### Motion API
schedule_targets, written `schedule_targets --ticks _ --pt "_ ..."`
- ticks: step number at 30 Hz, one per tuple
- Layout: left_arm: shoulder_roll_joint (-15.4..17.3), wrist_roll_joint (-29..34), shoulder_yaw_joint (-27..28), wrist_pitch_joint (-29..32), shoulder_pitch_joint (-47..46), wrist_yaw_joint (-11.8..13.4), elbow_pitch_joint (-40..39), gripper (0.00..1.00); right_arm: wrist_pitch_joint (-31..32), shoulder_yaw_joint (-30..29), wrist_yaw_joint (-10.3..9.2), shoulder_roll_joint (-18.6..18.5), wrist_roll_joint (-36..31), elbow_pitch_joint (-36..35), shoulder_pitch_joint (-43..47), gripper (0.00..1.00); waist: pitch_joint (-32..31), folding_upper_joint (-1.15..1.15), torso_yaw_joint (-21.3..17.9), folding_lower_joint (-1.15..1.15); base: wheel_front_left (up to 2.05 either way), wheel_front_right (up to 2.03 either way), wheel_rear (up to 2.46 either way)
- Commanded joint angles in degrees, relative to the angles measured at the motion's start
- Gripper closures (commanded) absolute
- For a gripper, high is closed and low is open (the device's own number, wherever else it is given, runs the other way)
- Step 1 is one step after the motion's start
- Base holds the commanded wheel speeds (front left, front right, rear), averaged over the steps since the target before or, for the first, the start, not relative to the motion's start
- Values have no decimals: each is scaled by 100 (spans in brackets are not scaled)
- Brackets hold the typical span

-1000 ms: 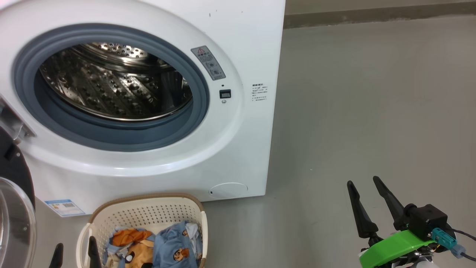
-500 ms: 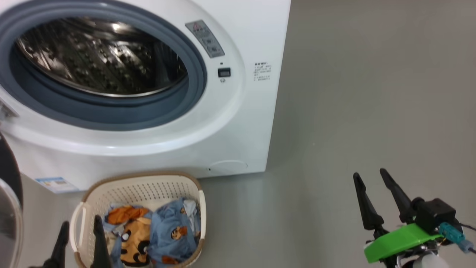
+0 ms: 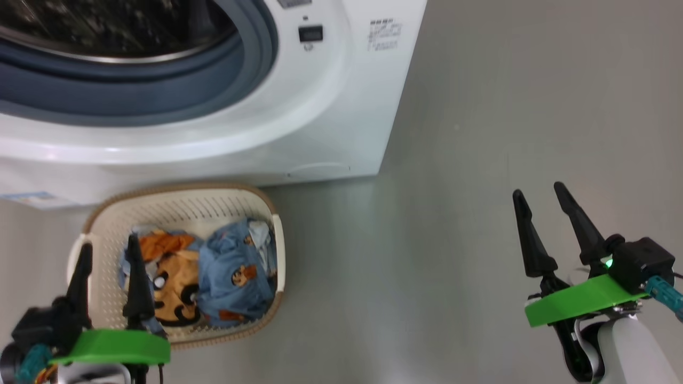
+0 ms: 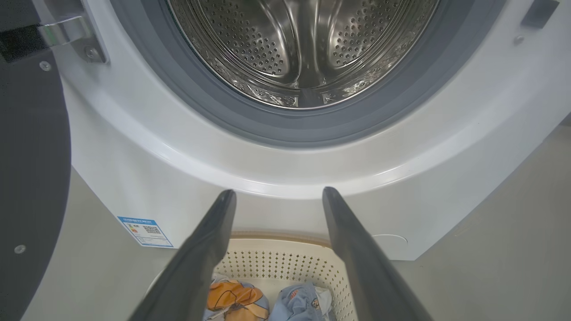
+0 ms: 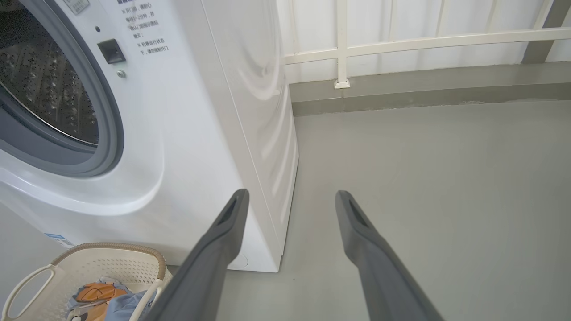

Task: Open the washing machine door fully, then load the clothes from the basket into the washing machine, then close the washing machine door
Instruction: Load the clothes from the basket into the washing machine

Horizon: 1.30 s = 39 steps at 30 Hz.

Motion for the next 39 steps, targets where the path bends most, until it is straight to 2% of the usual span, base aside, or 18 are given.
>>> schedule_targets --ticks 1,15,24,31,39 --pt "81 33 200 -36 -202 -35 -34 0 -69 104 9 -28 4 -168 -98 0 647 0 -53 0 0 0 0" --pt "81 169 278 -36 -1171 -278 812 0 -69 -15 9 -81 -54 -345 -303 0 1748 0 -3 0 0 0 0" --pt "281 331 227 -36 -1973 -458 2000 0 -69 -47 9 -85 -110 -483 -409 0 2280 0 -1 0 0 0 0" --pt "498 364 54 -36 -2568 -528 3130 0 -69 -56 9 -55 -124 -532 -473 0 2545 0 -43 0 0 0 0" --pt "630 256 -171 -36 -3070 -570 4002 0 -69 -59 9 -2 -121 -558 -521 0 2778 0 -91 0 0 0 0"
